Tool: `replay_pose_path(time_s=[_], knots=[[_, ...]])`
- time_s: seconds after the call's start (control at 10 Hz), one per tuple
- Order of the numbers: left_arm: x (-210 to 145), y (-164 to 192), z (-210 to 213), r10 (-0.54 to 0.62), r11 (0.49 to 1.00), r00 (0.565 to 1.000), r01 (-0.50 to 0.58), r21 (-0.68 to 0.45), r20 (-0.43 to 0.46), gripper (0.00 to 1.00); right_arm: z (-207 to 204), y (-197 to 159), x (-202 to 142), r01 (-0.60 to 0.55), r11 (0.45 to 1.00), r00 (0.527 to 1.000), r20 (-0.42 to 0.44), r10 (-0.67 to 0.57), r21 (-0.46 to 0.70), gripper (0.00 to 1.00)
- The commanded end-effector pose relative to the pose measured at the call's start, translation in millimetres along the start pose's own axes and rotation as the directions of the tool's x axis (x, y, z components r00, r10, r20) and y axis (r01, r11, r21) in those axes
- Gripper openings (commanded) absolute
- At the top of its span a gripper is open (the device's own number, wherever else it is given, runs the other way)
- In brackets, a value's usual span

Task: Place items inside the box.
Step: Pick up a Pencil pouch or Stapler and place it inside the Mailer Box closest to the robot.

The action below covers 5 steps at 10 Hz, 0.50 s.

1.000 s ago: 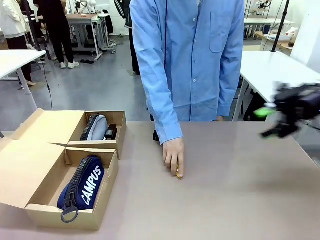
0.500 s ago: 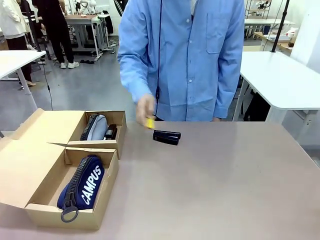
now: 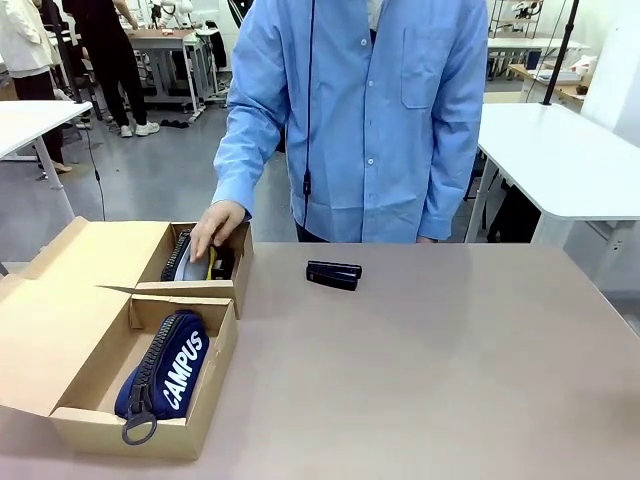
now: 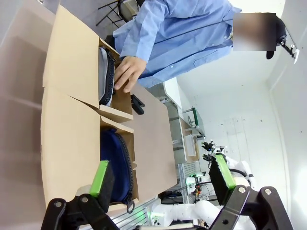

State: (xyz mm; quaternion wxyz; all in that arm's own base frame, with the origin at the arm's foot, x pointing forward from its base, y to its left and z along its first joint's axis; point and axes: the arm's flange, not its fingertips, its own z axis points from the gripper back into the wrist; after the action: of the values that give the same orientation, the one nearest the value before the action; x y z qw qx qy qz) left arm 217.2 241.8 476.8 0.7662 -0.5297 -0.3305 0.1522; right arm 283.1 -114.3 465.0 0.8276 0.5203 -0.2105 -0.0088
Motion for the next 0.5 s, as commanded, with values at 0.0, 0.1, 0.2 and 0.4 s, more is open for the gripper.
replay_pose_path(time_s=[0.0,0.1,0.2,0.4], knots=[[0.7,-0.7,-0.3,-0.016,1.0,1.0,0.016,-0.024,0.012,1.0,-63.0,16.9,-6.7,-0.028,0.999,0.998,-0.062,0.027,-0.026,1.0],[0.7,-0.7,-0.3,-0.016,1.0,1.0,0.016,-0.024,0.012,1.0,-103.8,30.4,6.9,-0.075,0.997,0.99,-0.125,0.071,-0.025,1.0],[0.7,-0.7,-0.3,-0.016,1.0,1.0,0.016,-0.024,0.012,1.0,-150.4,42.4,23.0,-0.127,0.991,0.975,-0.188,0.116,-0.048,1.0],[0.7,-0.7,-0.3,-0.016,1.0,1.0,0.016,-0.024,0.012,1.0,-255.7,56.1,52.0,-0.254,0.957,0.92,-0.339,0.196,-0.139,1.0]])
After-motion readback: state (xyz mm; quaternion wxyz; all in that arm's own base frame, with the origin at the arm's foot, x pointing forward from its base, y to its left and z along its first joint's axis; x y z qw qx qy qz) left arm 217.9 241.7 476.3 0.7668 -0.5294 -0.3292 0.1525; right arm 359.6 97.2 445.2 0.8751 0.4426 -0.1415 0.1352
